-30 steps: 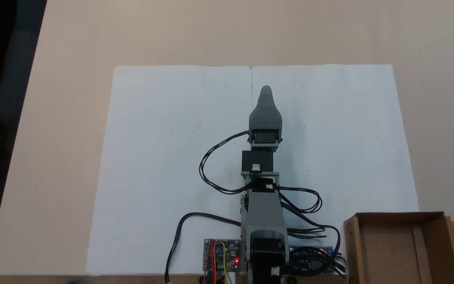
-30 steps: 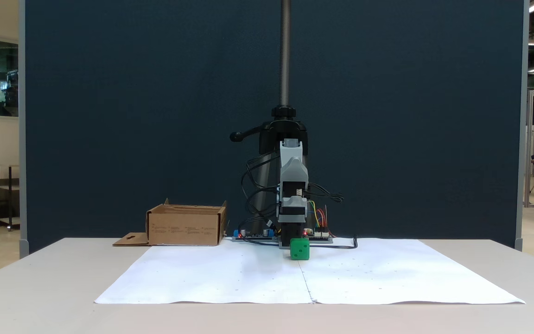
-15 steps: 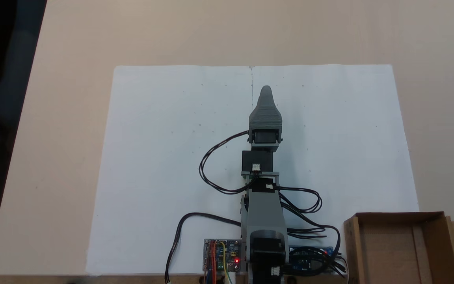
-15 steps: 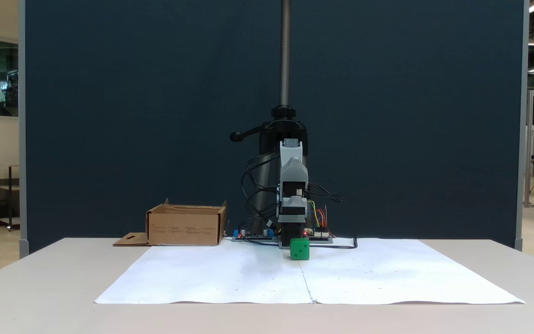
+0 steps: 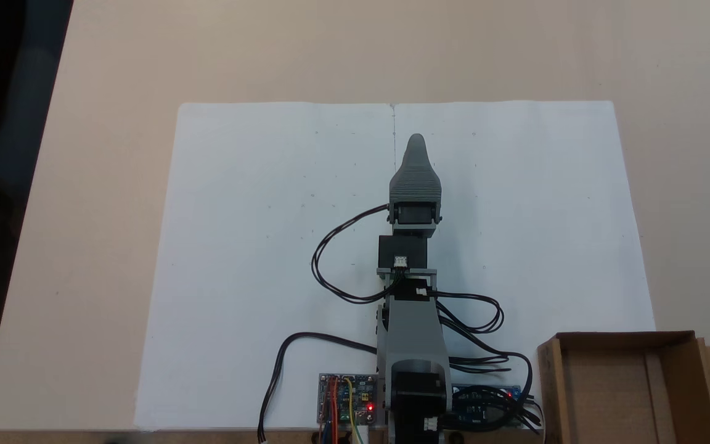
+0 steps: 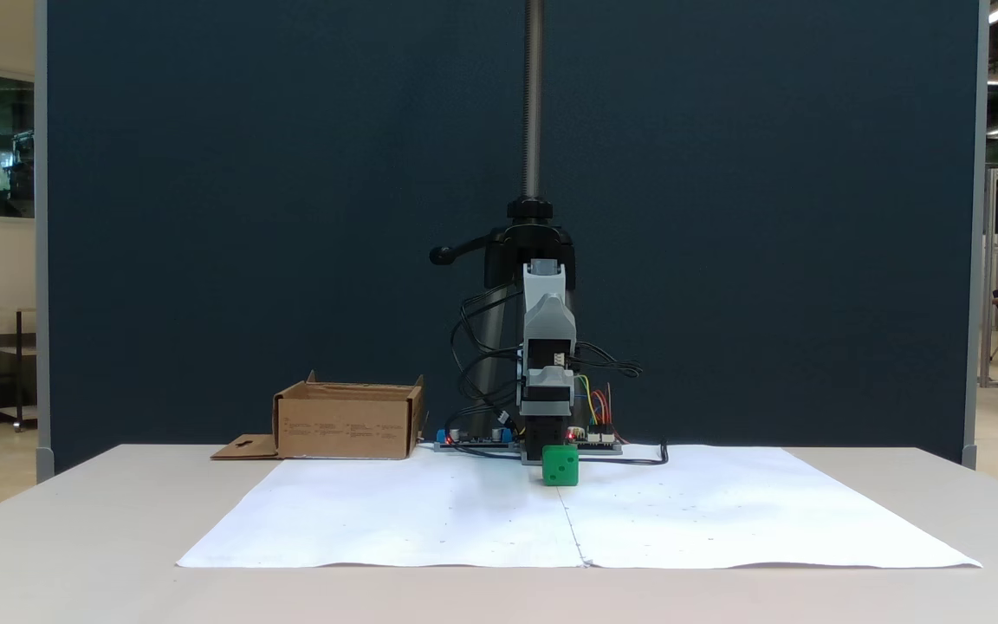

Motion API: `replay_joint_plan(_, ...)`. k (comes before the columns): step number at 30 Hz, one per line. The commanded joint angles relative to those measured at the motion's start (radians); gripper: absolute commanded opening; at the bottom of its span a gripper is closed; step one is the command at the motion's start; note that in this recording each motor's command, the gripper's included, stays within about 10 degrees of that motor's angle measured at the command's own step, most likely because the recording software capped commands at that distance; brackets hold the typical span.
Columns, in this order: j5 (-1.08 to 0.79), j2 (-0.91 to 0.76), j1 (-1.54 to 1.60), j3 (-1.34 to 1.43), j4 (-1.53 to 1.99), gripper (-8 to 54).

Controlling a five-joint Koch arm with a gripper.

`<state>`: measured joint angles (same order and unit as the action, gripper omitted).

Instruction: Grasp a green dice and put it in the bin.

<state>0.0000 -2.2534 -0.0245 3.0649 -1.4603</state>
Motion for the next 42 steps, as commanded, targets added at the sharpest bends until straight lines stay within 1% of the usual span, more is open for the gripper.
replay_joint_plan(1,-0.083,-0.098,-0.014,0.064,-0.055,45.2)
replay_joint_plan(8,-0.075,-0.098,-0.012,0.064,-0.051,44.1)
replay_joint_plan(13,-0.078,-0.098,-0.018,0.064,-0.052,44.5)
replay_joint_plan(16,-0.077,-0.101,-0.02,0.063,-0.055,43.4)
replay_joint_plan(23,-0.083,-0.101,-0.02,-0.043,-0.048,41.9)
replay_joint_plan(28,-0.081,-0.103,-0.02,-0.138,0.021,41.0)
replay_joint_plan(30,-0.08,-0.103,-0.02,-0.184,0.049,39.7)
replay_joint_plan(35,-0.078,-0.103,-0.018,-0.318,0.204,39.6)
replay_joint_plan(42,-0.078,-0.103,-0.02,-0.503,0.563,39.6)
